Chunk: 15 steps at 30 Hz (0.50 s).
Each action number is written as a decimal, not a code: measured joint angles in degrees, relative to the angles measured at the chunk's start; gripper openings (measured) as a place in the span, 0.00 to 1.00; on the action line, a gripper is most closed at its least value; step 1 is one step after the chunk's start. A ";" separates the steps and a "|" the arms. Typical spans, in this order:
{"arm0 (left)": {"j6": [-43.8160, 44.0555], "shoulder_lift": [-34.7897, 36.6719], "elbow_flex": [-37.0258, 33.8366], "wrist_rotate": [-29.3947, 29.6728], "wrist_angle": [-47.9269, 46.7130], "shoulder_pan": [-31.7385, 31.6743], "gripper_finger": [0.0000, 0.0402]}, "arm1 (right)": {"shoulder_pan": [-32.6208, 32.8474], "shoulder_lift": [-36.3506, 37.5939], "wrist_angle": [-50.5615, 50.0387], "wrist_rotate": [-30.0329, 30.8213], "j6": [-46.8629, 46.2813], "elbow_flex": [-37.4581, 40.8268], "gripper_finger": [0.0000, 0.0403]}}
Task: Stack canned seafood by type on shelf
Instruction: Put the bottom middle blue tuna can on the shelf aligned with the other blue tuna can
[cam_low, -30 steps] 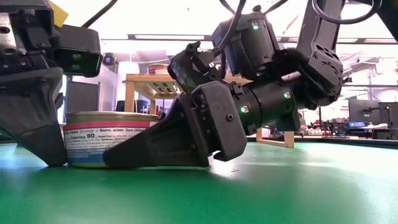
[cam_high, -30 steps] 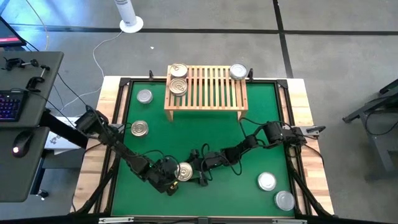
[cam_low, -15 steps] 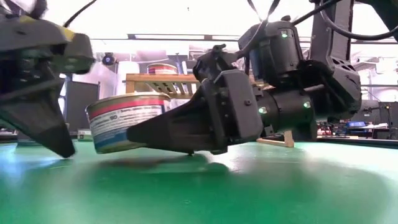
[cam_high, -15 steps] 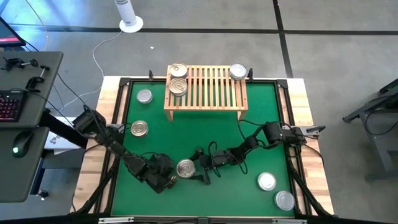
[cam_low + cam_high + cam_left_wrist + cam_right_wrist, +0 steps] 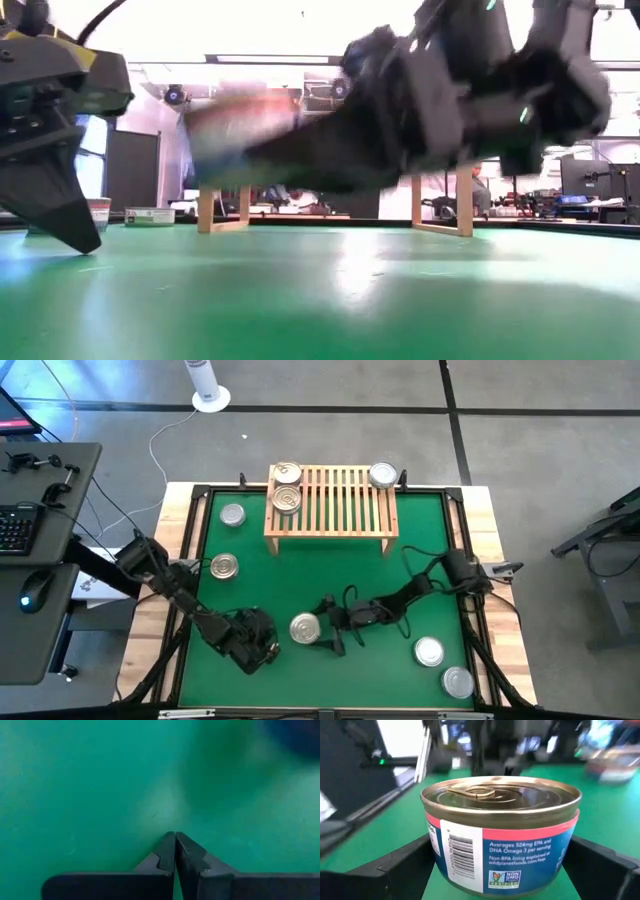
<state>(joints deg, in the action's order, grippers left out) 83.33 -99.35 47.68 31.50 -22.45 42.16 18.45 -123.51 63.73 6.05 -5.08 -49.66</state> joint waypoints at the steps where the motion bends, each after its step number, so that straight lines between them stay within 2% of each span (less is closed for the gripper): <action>1: 0.84 0.00 0.00 0.57 -0.67 0.43 0.00 | 0.36 2.21 -0.55 1.52 0.85 1.16 0.97; 7: 3.58 0.07 0.00 4.97 -2.22 2.15 0.00 | 0.46 15.84 -10.95 6.03 4.85 3.64 0.97; 11: 3.36 0.09 0.01 7.22 -2.26 2.20 0.00 | -3.65 23.27 -26.25 6.46 9.52 -1.85 0.97; 15: 0.49 0.11 0.02 9.10 -2.40 1.59 0.00 | -10.60 27.08 -39.10 5.23 12.86 -11.37 0.97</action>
<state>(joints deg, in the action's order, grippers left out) 83.82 -99.24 47.70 40.60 -24.84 43.75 7.85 -96.43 24.63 11.28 7.78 -61.03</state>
